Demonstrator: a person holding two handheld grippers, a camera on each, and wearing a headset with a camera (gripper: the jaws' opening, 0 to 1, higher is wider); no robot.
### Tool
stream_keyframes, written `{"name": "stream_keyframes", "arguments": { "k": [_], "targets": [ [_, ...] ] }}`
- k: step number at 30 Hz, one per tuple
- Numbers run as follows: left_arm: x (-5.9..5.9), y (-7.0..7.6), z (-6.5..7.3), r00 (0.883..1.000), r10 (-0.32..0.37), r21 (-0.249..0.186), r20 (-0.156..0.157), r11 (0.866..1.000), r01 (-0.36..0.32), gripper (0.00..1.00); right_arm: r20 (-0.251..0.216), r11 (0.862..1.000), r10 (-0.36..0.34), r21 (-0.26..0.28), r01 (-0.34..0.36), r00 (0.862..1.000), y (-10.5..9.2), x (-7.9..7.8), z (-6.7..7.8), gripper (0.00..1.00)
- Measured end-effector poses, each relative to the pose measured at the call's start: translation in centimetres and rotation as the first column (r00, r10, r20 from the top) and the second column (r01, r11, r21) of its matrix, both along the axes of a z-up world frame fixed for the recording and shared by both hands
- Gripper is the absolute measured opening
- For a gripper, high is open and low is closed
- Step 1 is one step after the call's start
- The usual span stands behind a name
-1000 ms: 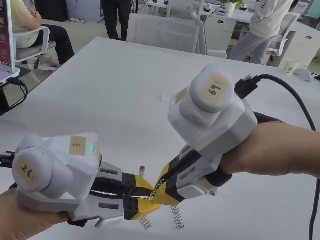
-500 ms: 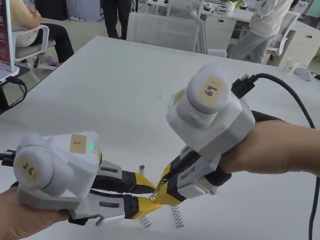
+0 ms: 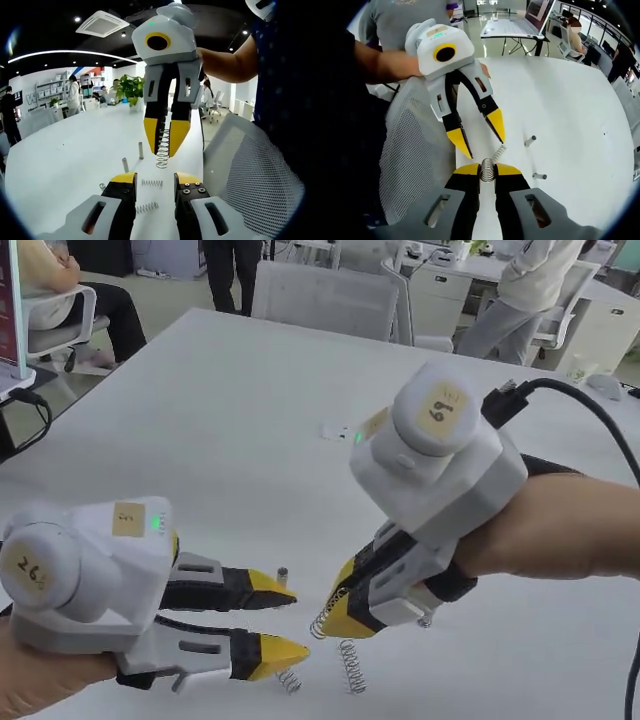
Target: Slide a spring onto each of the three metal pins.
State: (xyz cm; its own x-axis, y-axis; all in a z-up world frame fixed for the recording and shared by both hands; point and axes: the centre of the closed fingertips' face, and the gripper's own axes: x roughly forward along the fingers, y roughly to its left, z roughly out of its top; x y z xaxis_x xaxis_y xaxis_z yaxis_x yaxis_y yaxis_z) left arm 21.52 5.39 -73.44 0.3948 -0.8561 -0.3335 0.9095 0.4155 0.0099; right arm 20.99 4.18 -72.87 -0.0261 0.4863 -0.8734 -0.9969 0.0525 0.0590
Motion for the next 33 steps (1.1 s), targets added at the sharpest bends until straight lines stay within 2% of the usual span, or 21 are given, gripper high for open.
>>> {"name": "stream_keyframes", "arguments": {
  "k": [21, 26, 33],
  "targets": [
    [0.7, 2.8, -1.8, 0.992, 0.125, -0.011, -0.029, 0.992, -0.126, 0.55, 0.013, 0.997, -0.076, -0.012, 0.076, 0.997, -2.8, 1.9, 0.3, 0.08],
    [0.8, 3.4, -2.3, 0.988, 0.149, -0.014, -0.043, 0.989, -0.149, 0.63, 0.025, 0.993, -0.113, -0.017, 0.113, 0.993, -4.1, 2.9, 0.6, 0.08],
    [1.0, 3.8, -2.4, 0.984, 0.170, -0.018, -0.043, 0.985, -0.171, 0.70, 0.051, 0.987, -0.161, -0.013, 0.162, 0.986, -5.5, 4.5, 1.5, 0.08]
  ]
}}
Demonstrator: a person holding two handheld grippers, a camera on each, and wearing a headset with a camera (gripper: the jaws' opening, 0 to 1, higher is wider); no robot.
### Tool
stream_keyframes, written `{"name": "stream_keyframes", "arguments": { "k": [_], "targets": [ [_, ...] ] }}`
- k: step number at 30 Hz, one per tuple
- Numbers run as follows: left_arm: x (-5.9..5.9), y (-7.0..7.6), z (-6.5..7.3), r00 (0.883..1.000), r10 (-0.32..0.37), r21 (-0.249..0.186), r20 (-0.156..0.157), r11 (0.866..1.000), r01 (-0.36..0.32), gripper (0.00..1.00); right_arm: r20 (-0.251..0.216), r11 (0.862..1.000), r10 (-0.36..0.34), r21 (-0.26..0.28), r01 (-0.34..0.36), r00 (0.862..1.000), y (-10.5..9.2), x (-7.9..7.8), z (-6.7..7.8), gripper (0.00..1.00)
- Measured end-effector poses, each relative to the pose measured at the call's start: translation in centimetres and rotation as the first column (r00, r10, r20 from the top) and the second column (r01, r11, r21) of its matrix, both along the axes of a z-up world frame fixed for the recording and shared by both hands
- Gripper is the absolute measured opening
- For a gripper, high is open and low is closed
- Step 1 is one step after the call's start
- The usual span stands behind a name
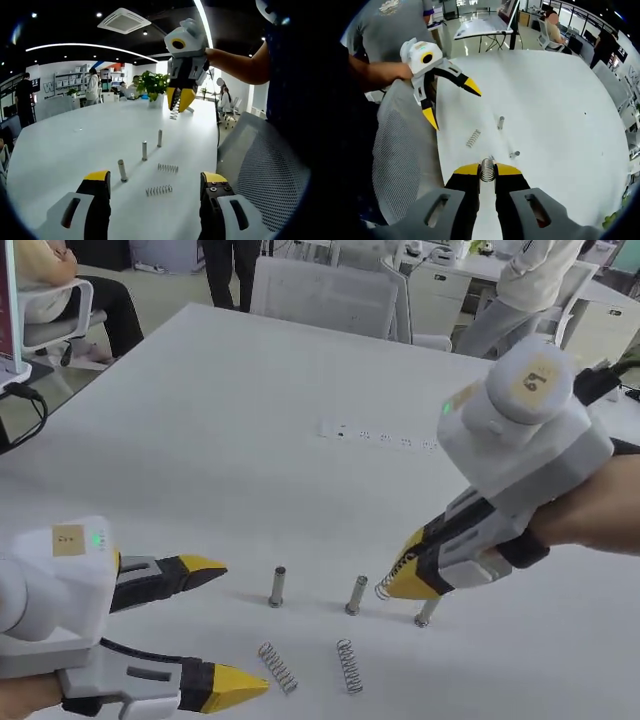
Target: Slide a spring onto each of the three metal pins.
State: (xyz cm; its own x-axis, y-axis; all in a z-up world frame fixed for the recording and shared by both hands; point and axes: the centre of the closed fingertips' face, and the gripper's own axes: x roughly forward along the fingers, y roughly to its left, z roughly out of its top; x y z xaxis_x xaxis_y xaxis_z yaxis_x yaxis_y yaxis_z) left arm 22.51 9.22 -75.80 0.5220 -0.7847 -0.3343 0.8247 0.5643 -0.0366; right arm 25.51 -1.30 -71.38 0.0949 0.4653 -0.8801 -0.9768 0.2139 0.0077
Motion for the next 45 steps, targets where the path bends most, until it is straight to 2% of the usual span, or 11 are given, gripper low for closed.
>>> {"name": "stream_keyframes", "arguments": {
  "k": [5, 9, 17, 24, 26, 28, 32, 45],
  "targets": [
    [0.0, 0.2, -0.1, 1.000, 0.007, -0.002, -0.002, 1.000, -0.007, 0.72, 0.022, 0.999, -0.033, -0.019, 0.033, 0.999, -1.3, 1.4, 0.4, 0.08],
    [0.0, 0.2, -0.1, 1.000, 0.010, -0.003, 0.000, 1.000, -0.010, 0.74, 0.026, 0.997, -0.056, -0.048, 0.057, 0.998, -2.5, 2.6, 0.2, 0.08],
    [0.0, 0.3, 0.0, 1.000, 0.014, -0.007, 0.000, 1.000, -0.014, 0.75, 0.027, 0.988, -0.084, -0.131, 0.087, 0.996, -4.6, 4.3, -1.2, 0.08],
    [0.1, 0.4, 0.0, 1.000, 0.020, -0.013, -0.005, 1.000, -0.020, 0.75, 0.026, 0.973, -0.091, -0.212, 0.094, 0.996, -6.3, 5.4, -3.1, 0.08],
    [0.1, 0.4, -0.1, 1.000, 0.023, -0.013, -0.009, 1.000, -0.023, 0.75, 0.026, 0.971, -0.094, -0.219, 0.097, 0.995, -6.5, 5.7, -3.5, 0.08],
    [0.1, 0.4, 0.0, 1.000, 0.024, -0.018, -0.009, 1.000, -0.024, 0.75, 0.007, 0.971, -0.110, -0.211, 0.109, 0.994, -6.6, 5.9, -3.9, 0.08],
    [0.0, 0.3, 0.0, 1.000, 0.024, -0.021, -0.011, 0.999, -0.024, 0.75, 0.006, 0.966, -0.112, -0.234, 0.110, 0.994, -7.1, 6.1, -4.9, 0.08],
    [0.0, 0.1, 0.0, 1.000, 0.023, -0.018, -0.011, 1.000, -0.023, 0.74, -0.013, 0.961, -0.130, -0.246, 0.123, 0.991, -7.6, 6.4, -6.7, 0.08]
  ]
}}
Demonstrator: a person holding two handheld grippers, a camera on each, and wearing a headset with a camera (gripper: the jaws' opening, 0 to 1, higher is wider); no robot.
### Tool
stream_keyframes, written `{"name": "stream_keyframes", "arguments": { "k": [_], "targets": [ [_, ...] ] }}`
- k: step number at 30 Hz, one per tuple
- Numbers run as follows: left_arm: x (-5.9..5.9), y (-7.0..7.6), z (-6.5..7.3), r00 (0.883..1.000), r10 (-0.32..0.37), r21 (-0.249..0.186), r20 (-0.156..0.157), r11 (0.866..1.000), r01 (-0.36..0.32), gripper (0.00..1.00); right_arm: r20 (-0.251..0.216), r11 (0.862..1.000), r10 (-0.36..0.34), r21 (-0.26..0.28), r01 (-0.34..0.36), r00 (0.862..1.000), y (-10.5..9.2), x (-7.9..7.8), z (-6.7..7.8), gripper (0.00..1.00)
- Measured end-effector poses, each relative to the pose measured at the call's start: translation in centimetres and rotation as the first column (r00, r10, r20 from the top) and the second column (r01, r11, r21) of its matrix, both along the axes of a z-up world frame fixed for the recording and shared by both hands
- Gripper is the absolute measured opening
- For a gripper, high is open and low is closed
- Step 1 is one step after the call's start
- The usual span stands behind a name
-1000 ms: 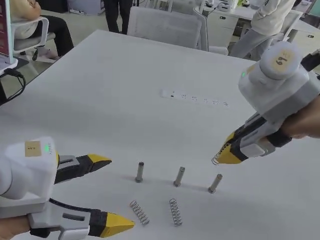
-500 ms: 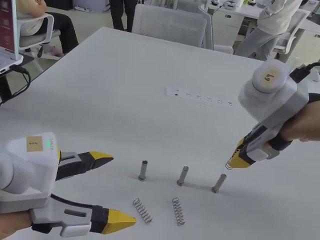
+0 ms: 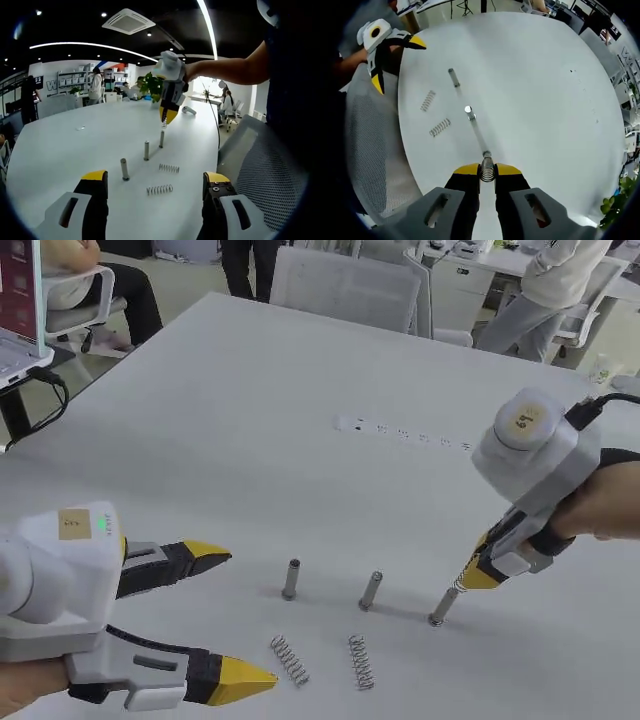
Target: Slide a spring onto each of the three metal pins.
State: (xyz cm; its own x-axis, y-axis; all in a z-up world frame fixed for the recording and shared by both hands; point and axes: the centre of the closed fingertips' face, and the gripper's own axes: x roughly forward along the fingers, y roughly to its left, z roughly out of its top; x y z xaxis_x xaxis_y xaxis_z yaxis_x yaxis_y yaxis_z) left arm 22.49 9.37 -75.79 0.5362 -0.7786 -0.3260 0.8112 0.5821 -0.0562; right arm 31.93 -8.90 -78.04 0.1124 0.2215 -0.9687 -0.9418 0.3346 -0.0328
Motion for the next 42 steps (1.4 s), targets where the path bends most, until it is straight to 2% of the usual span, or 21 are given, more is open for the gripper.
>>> {"name": "stream_keyframes", "arguments": {
  "k": [17, 42],
  "targets": [
    [0.0, 0.5, 0.0, 1.000, 0.004, 0.006, -0.001, 1.000, -0.004, 0.72, -0.012, 1.000, -0.005, -0.004, 0.005, 1.000, 0.4, 0.0, -1.2, 0.08],
    [-0.1, 0.4, 0.0, 1.000, 0.003, 0.010, -0.002, 1.000, -0.003, 0.70, -0.023, 0.999, -0.014, -0.035, 0.013, 1.000, 0.4, 0.6, -5.7, 0.09]
  ]
}}
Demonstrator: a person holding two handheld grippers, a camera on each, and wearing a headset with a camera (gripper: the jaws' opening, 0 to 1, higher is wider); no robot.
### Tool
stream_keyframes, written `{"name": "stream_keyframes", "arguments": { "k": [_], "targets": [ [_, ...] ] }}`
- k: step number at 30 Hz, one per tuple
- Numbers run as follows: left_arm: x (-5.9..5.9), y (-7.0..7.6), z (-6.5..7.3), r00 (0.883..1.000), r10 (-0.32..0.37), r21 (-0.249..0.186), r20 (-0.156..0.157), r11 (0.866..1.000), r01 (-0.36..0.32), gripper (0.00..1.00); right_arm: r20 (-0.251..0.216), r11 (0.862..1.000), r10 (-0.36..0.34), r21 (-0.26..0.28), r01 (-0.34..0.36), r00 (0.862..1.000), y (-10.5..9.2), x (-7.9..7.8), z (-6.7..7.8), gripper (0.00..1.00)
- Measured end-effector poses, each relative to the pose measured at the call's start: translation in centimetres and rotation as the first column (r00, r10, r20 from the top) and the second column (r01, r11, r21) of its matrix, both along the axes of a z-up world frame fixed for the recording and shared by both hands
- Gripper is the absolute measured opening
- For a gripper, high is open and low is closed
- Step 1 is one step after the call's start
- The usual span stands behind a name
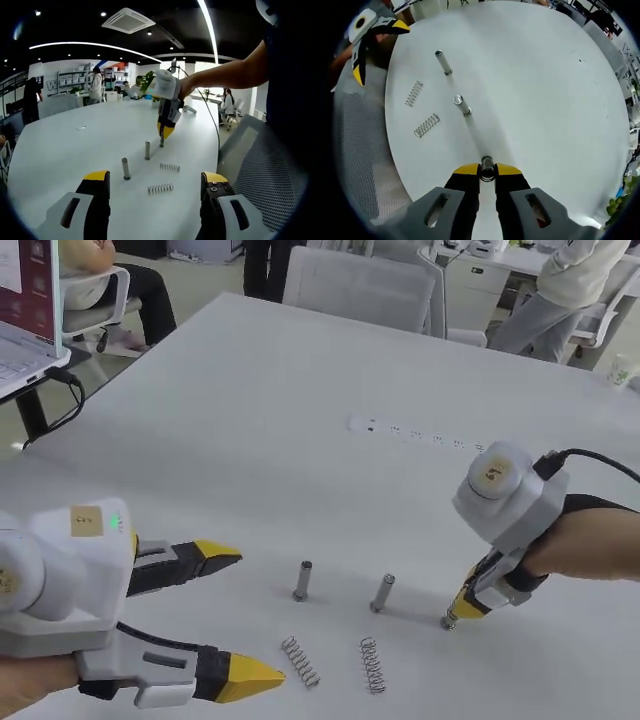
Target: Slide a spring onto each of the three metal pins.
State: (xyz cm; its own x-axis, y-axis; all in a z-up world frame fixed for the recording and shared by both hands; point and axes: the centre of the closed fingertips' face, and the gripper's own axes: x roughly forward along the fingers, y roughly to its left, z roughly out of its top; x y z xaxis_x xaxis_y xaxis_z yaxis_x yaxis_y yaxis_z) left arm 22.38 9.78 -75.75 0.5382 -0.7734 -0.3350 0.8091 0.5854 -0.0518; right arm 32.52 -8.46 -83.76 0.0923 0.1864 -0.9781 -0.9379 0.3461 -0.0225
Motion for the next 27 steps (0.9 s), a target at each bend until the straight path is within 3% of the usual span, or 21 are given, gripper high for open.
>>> {"name": "stream_keyframes", "arguments": {
  "k": [16, 27],
  "targets": [
    [0.0, 0.1, 0.2, 1.000, 0.004, -0.005, 0.000, 1.000, -0.004, 0.70, 0.008, 1.000, -0.001, -0.016, 0.002, 1.000, -0.4, 0.2, -1.2, 0.09],
    [0.0, 0.0, 0.1, 1.000, 0.005, -0.006, 0.000, 1.000, -0.005, 0.69, 0.014, 1.000, -0.007, 0.003, 0.007, 1.000, -0.4, 0.3, -1.2, 0.11]
  ]
}}
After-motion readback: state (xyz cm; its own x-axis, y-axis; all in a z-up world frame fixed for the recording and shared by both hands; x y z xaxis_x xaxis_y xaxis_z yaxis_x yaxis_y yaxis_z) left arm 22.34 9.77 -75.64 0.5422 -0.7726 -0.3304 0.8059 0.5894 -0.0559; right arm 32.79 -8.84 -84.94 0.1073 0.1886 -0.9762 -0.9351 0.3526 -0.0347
